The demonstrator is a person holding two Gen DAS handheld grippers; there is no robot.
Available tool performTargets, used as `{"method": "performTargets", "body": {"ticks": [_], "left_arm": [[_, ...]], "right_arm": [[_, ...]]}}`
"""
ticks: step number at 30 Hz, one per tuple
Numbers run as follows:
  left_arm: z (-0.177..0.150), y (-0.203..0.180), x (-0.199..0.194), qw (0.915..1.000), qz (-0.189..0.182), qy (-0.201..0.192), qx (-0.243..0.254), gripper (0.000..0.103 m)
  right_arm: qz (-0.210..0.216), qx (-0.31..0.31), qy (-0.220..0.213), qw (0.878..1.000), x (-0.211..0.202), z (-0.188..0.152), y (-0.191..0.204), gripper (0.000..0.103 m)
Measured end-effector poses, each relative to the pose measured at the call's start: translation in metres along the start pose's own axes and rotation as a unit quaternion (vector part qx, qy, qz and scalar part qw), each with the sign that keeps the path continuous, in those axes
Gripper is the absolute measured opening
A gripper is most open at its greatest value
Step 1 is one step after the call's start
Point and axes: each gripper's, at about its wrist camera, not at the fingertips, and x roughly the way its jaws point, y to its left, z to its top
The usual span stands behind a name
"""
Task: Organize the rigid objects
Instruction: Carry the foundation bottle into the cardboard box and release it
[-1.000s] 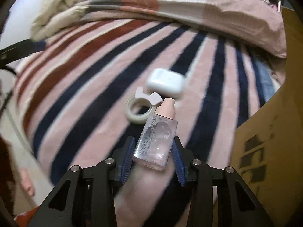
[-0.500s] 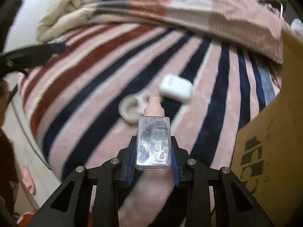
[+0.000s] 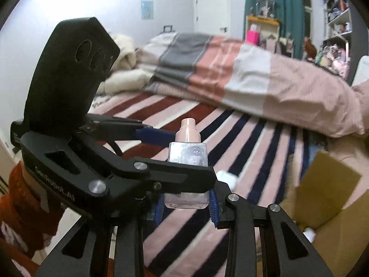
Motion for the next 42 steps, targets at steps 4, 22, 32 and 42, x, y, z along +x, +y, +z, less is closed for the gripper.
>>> {"method": "performTargets", "body": {"ticks": [4, 22, 32, 42], "left_arm": [[0.024, -0.027, 0.022, 0.9997, -0.018, 0.005, 0.017, 0.050], [0.054, -0.103, 0.176, 0.9876, -0.031, 0.142, 0.060, 0.050], [0.059, -0.106, 0.165, 0.9905, 0.003, 0.119, 0.069, 0.080], [0.061, -0.086, 0.095, 0.9947, 0.040, 0.065, 0.068, 0.084]], "right_arm": [[-0.011, 0.021, -0.017, 1.000, -0.023, -0.002, -0.029, 0.027], [-0.074, 0.117, 0.076, 0.987, -0.052, -0.052, -0.161, 0.027], [-0.102, 0.094, 0.080, 0.987, -0.058, -0.055, -0.153, 0.046], [-0.113, 0.064, 0.069, 0.989, -0.066, -0.038, -0.127, 0.054]]}}
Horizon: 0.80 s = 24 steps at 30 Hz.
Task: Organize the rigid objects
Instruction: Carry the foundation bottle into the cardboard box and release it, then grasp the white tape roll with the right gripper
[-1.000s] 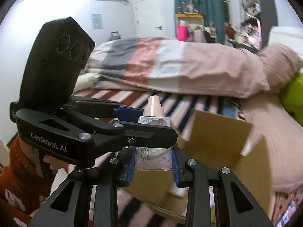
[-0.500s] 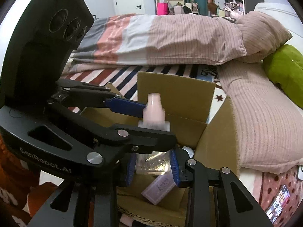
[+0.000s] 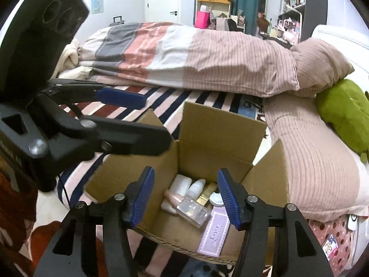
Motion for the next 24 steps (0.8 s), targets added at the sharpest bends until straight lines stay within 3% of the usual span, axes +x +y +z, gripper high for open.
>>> {"method": "performTargets", "body": {"ticks": [8, 13, 20, 24], "left_arm": [[-0.026, 0.047, -0.067, 0.9981, 0.035, -0.043, -0.027, 0.084], [-0.055, 0.084, -0.096, 0.9943, 0.077, -0.057, -0.047, 0.084], [-0.103, 0.141, -0.103, 0.9865, 0.134, -0.051, -0.079, 0.084], [-0.126, 0.166, -0.094, 0.9845, 0.143, -0.037, -0.094, 0.084]], "right_arm": [[-0.003, -0.039, -0.011, 0.999, -0.004, 0.024, 0.047, 0.056], [0.025, -0.067, -0.014, 0.997, 0.008, 0.039, 0.095, 0.059], [0.092, -0.098, 0.023, 0.991, 0.060, 0.041, 0.156, 0.060], [0.117, -0.088, 0.064, 0.987, 0.108, 0.026, 0.170, 0.060]]}}
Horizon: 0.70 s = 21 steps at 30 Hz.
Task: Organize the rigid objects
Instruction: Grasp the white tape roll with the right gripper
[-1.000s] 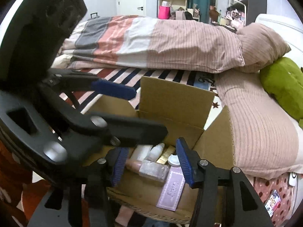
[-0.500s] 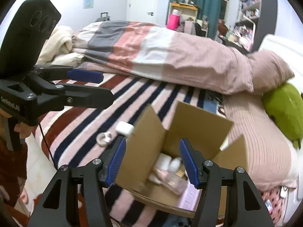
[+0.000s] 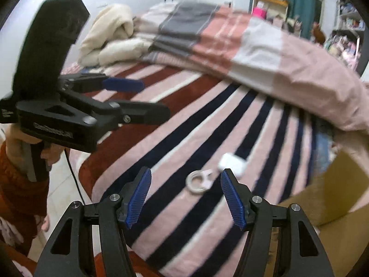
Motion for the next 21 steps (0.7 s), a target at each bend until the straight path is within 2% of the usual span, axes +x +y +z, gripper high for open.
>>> {"method": "performTargets", "body": {"ticks": [6, 11, 13, 14, 15, 21], "left_arm": [[-0.025, 0.021, 0.020, 0.9996, 0.001, 0.022, -0.018, 0.084], [-0.036, 0.026, 0.035, 0.9986, 0.000, 0.043, -0.029, 0.084], [-0.039, 0.026, 0.037, 0.9983, -0.001, 0.047, -0.032, 0.084], [-0.040, 0.026, 0.038, 0.9982, -0.002, 0.049, -0.033, 0.084], [-0.040, 0.026, 0.039, 0.9981, -0.003, 0.050, -0.034, 0.084], [-0.037, 0.016, 0.038, 0.9978, -0.019, 0.056, -0.028, 0.084]], "right_arm": [[0.000, 0.042, 0.046, 0.998, 0.069, -0.025, -0.023, 0.060], [-0.005, 0.036, 0.047, 0.998, 0.100, -0.030, -0.035, 0.060], [-0.009, 0.027, 0.044, 0.999, 0.104, -0.030, -0.035, 0.059], [-0.013, 0.022, 0.041, 0.999, 0.105, -0.029, -0.035, 0.052], [-0.014, 0.015, 0.039, 0.999, 0.104, -0.028, -0.033, 0.038], [-0.019, -0.004, 0.021, 1.000, 0.085, -0.024, -0.020, 0.038]]}}
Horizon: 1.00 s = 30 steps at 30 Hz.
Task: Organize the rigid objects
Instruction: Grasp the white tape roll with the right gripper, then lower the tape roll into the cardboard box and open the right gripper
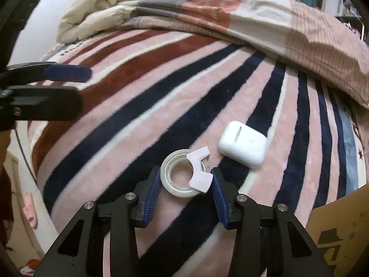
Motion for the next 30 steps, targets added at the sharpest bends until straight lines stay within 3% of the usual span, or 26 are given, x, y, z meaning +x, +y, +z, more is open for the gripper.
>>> {"method": "performTargets", "body": {"ticks": [8, 13, 18, 30], "left_arm": [[0.017, -0.043, -0.014, 0.9947, -0.102, 0.005, 0.012, 0.081], [0.032, -0.079, -0.021, 0.9895, -0.139, 0.010, 0.036, 0.054], [0.050, -0.123, -0.029, 0.9828, -0.173, 0.007, 0.064, 0.034], [0.090, -0.224, 0.008, 0.9742, -0.186, 0.027, 0.125, 0.034]], "right_arm": [[0.014, -0.028, -0.079, 0.996, -0.081, 0.008, 0.024, 0.038], [0.004, -0.037, -0.118, 0.992, -0.127, 0.002, 0.026, 0.038], [-0.020, -0.026, -0.143, 0.989, -0.162, -0.005, 0.008, 0.038], [-0.080, 0.026, -0.151, 0.985, -0.208, -0.037, -0.073, 0.038]]}}
